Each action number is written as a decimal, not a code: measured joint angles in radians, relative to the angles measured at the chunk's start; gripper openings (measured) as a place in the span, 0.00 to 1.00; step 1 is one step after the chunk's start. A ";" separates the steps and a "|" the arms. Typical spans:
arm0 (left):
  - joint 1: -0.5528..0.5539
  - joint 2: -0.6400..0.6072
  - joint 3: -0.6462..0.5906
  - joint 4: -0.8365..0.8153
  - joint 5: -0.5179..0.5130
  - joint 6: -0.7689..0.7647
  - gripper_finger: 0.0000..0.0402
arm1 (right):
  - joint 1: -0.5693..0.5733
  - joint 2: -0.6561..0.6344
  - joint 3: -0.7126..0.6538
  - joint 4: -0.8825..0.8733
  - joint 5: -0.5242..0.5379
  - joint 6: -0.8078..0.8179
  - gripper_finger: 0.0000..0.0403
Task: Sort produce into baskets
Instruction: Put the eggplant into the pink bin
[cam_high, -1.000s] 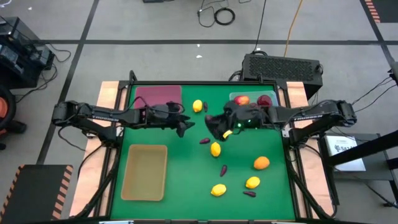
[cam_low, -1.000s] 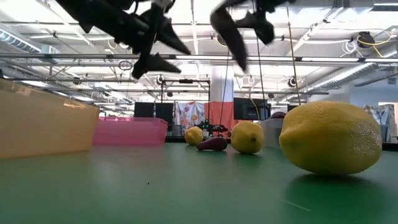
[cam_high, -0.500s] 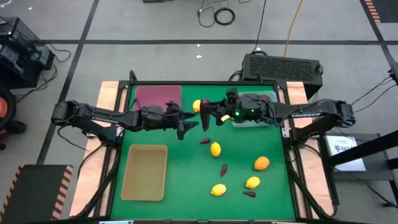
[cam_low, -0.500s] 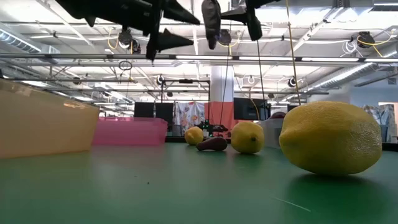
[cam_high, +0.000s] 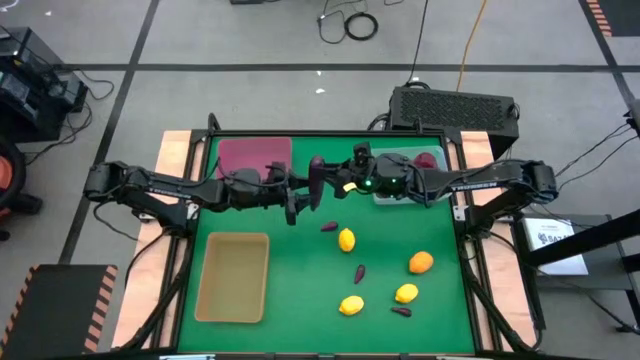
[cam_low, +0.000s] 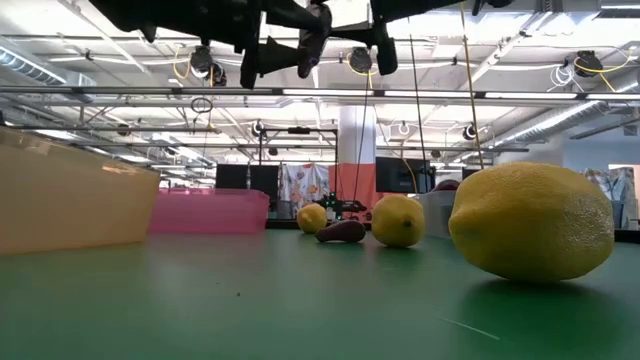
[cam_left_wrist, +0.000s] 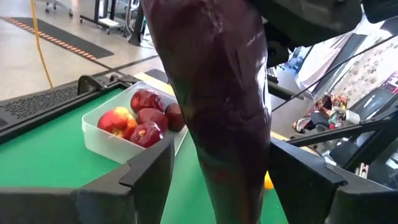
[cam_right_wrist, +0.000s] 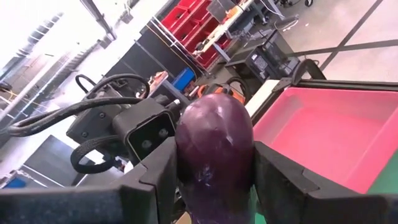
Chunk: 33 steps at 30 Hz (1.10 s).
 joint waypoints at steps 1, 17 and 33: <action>0.000 0.000 0.000 -0.001 0.000 0.000 0.63 | 0.000 0.000 0.000 0.000 0.000 0.000 0.41; -0.001 0.000 0.000 -0.020 0.014 0.001 0.30 | -0.008 0.000 0.000 -0.002 -0.047 -0.058 0.46; 0.172 -0.309 0.000 -0.580 -0.077 0.060 0.34 | -0.115 -0.081 0.000 -0.182 -0.244 -0.125 0.70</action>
